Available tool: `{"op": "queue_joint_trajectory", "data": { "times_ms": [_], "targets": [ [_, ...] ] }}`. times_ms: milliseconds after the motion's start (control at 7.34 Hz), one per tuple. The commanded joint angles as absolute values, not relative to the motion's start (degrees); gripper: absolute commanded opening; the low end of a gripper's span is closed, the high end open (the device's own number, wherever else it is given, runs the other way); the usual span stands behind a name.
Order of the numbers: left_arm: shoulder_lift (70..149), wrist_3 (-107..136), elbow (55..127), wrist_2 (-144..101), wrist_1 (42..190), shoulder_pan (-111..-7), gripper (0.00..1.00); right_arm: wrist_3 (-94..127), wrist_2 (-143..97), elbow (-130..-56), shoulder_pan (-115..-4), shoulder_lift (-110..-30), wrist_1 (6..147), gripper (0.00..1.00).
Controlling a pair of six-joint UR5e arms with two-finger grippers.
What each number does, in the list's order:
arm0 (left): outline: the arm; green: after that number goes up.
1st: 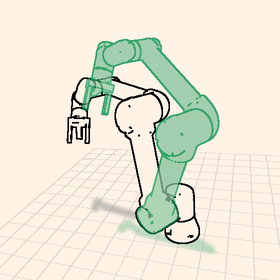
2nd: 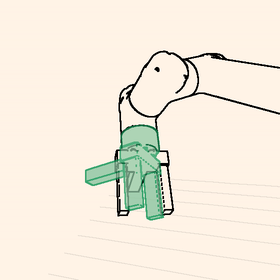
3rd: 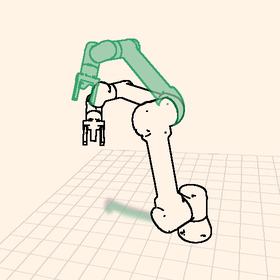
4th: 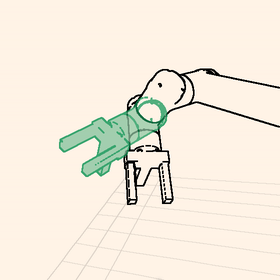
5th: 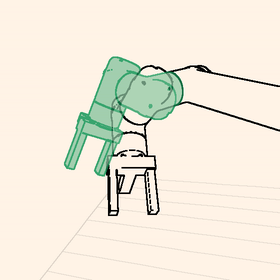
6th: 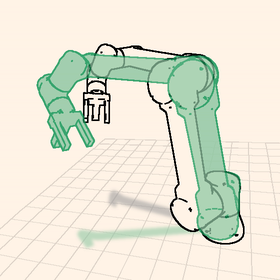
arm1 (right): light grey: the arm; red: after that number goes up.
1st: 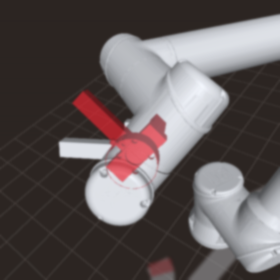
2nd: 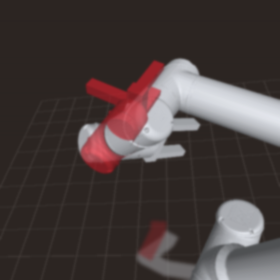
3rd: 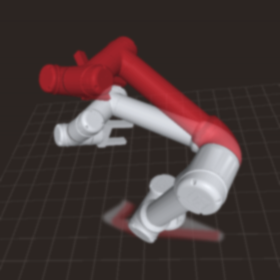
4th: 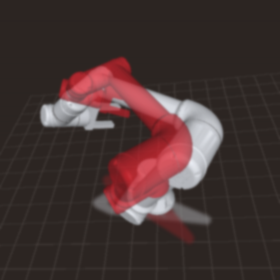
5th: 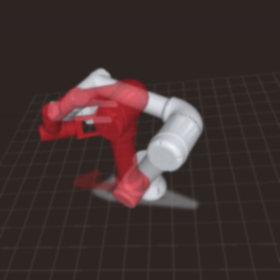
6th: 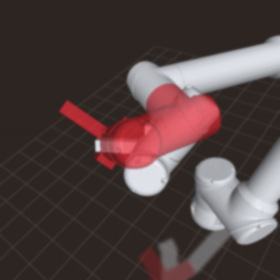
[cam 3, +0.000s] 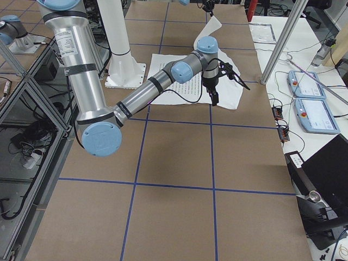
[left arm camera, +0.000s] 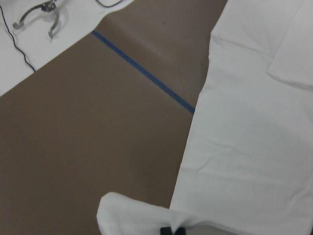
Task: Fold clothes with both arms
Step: 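Grasp the other sleeve cuff with the left gripper and lift it, then fold the held sleeve across the shirt body toward the right gripper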
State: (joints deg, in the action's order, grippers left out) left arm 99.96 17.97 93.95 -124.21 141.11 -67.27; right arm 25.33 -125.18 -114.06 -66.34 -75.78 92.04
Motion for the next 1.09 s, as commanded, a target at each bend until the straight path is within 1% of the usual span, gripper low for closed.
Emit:
{"op": "queue_joint_trajectory", "data": {
  "times_ms": [0, 409, 681, 954],
  "targets": [
    [110.70, 31.92, 94.04, -124.10, 137.21, -65.84, 0.00, 25.40, -125.16, -113.99, -66.36, -75.85, 92.11, 1.00],
    [119.67, 46.98, 93.69, -116.39, 136.07, -54.36, 0.00, 25.49, -124.98, -113.82, -66.36, -75.94, 92.20, 1.00],
    [131.08, 56.13, 92.82, -107.46, 125.55, -46.02, 0.00, 25.49, -124.98, -113.73, -66.36, -75.94, 92.20, 1.00],
    [137.26, 58.88, 87.04, -102.31, 125.42, -40.45, 0.00, 25.58, -124.98, -113.64, -66.36, -75.94, 92.28, 1.00]
  ]
}}
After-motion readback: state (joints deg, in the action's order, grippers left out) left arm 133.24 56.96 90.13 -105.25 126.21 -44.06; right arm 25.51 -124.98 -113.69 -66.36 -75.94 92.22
